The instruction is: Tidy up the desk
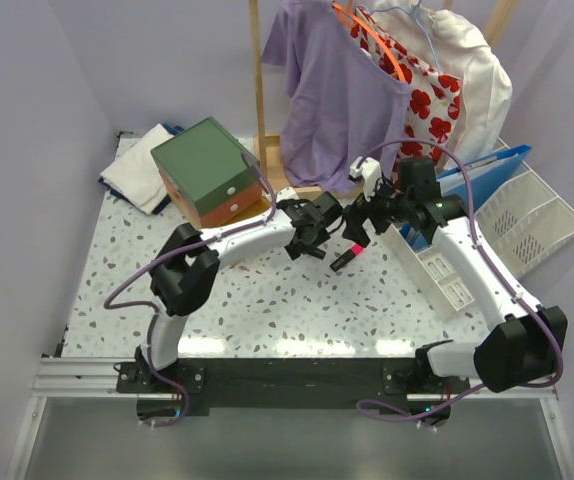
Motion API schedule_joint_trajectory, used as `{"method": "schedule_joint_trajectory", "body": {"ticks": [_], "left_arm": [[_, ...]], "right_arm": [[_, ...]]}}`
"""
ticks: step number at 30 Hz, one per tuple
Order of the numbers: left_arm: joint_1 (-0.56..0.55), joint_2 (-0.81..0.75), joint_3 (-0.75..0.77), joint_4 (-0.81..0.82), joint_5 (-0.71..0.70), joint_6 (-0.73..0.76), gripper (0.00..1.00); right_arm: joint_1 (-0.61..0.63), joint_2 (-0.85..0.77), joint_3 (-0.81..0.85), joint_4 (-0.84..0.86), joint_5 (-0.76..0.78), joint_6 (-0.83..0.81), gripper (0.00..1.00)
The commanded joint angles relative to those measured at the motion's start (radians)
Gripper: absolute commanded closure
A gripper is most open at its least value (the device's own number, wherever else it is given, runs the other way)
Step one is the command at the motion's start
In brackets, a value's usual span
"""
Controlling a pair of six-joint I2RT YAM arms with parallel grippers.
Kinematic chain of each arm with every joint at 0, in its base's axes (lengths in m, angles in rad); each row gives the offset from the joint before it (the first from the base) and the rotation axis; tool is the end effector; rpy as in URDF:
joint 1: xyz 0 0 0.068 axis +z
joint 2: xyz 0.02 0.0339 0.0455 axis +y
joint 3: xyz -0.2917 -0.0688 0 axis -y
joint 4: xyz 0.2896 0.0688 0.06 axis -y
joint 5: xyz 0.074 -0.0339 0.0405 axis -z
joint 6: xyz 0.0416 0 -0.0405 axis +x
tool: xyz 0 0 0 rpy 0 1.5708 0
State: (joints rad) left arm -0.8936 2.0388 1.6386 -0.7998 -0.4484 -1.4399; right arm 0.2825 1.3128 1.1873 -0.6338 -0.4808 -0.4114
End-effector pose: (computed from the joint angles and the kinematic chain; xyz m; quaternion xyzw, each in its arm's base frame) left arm 0.3161 -0.3644 0.2124 -0.2980 0.9117 -0.0793 0.2716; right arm 0.3028 0.1079 0.3425 -0.3918 0.8073 0.1936 0.3966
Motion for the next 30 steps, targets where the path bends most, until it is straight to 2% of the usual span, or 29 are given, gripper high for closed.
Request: {"method": "schedule_joint_trajectory", "body": {"ticks": [1, 10, 18, 22, 28, 30], "left_arm": [[0.03, 0.057, 0.112, -0.056, 0.005, -0.022, 0.41], [0.065, 0.152, 0.191, -0.073, 0.031, -0.004, 0.49], [0.067, 0.205, 0.199, -0.085, 0.059, 0.001, 0.4], [0.074, 0.228, 0.217, -0.099, 0.057, 0.021, 0.4], [0.076, 0.215, 0.187, -0.102, 0.043, 0.067, 0.48], [0.076, 0.187, 0.13, -0.076, 0.042, 0.101, 0.57]], "right_arm": [[0.004, -0.033, -0.003, 0.031, 0.007, 0.002, 0.01], [0.004, -0.023, -0.009, 0.034, 0.022, -0.009, 0.01], [0.001, -0.021, -0.011, 0.034, 0.022, -0.009, 0.01], [0.001, -0.023, -0.011, 0.036, 0.024, -0.01, 0.01], [-0.005, -0.03, -0.015, 0.039, 0.021, -0.009, 0.01], [-0.006, -0.03, -0.015, 0.039, 0.018, -0.009, 0.01]]}}
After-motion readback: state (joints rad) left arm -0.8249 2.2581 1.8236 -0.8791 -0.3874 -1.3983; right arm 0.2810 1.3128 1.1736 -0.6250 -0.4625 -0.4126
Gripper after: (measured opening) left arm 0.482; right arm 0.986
